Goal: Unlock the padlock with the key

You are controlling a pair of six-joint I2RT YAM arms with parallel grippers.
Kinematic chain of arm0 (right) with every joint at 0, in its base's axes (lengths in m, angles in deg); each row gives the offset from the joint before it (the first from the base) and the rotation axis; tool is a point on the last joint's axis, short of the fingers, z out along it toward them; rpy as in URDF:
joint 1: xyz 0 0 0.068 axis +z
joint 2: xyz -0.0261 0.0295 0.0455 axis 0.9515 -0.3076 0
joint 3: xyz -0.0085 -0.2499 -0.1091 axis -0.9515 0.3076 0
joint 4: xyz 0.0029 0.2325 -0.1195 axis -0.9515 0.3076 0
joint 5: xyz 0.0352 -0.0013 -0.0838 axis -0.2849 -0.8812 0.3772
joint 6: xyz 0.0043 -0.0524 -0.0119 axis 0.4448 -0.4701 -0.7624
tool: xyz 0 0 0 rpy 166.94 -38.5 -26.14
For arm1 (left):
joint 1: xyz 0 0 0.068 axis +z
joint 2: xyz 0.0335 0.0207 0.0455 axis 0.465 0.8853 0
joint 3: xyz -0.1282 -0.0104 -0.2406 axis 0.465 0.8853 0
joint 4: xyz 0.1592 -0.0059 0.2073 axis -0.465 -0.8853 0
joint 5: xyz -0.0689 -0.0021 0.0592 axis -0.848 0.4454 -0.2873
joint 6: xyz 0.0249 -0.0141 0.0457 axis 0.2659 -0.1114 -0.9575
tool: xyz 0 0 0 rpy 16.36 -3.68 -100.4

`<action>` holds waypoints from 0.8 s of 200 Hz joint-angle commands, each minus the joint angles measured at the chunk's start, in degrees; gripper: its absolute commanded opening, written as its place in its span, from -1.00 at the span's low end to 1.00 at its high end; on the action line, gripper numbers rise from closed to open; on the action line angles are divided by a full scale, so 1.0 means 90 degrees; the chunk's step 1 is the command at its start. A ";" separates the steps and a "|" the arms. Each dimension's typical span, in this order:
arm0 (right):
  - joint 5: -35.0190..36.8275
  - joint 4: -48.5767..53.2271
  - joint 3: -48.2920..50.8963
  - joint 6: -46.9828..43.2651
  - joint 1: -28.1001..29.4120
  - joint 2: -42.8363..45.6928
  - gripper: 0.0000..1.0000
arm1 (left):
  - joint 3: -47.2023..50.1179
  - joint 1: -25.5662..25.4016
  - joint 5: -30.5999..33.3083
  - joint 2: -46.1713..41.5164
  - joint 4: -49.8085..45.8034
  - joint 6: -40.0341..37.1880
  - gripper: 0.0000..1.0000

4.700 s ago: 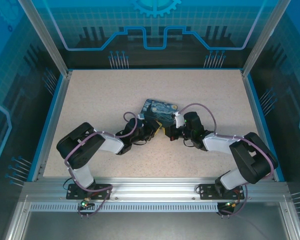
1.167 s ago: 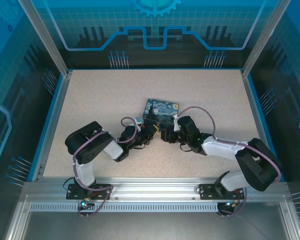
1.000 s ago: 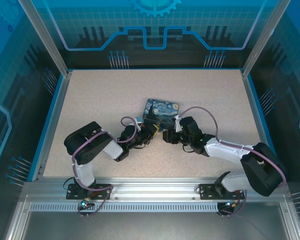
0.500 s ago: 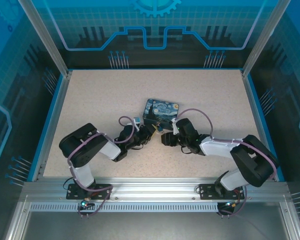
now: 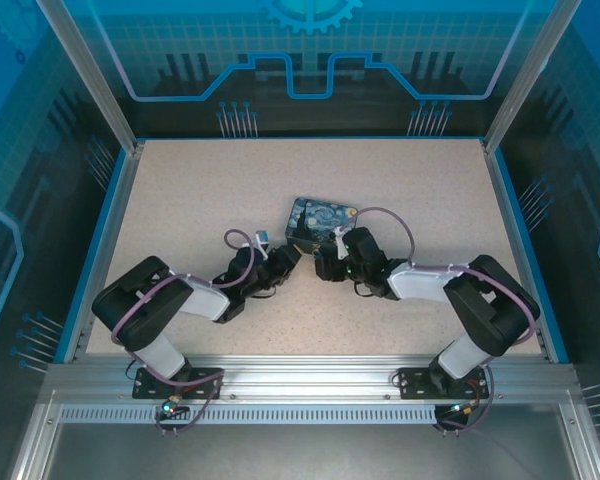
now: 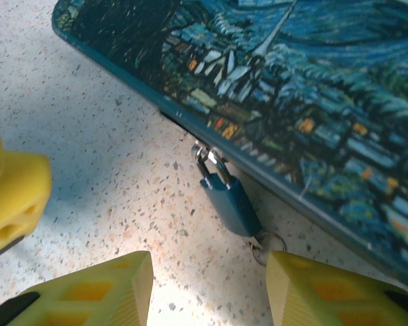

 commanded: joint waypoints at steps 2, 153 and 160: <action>0.0145 -0.0100 -0.0239 -0.0210 0.0064 -0.0248 -0.04 | 0.0117 0.0043 0.0063 -0.0191 -0.0081 -0.0219 -0.39; -0.0743 -0.0760 -0.0177 -0.0095 -0.0323 -0.0628 -0.88 | 0.0163 0.0091 -0.0053 -0.0270 -0.0273 -0.0360 -0.34; -0.0755 -0.0747 -0.0177 -0.0096 -0.0335 -0.0629 -0.89 | 0.0180 0.0097 -0.0050 -0.0259 -0.0275 -0.0370 -0.34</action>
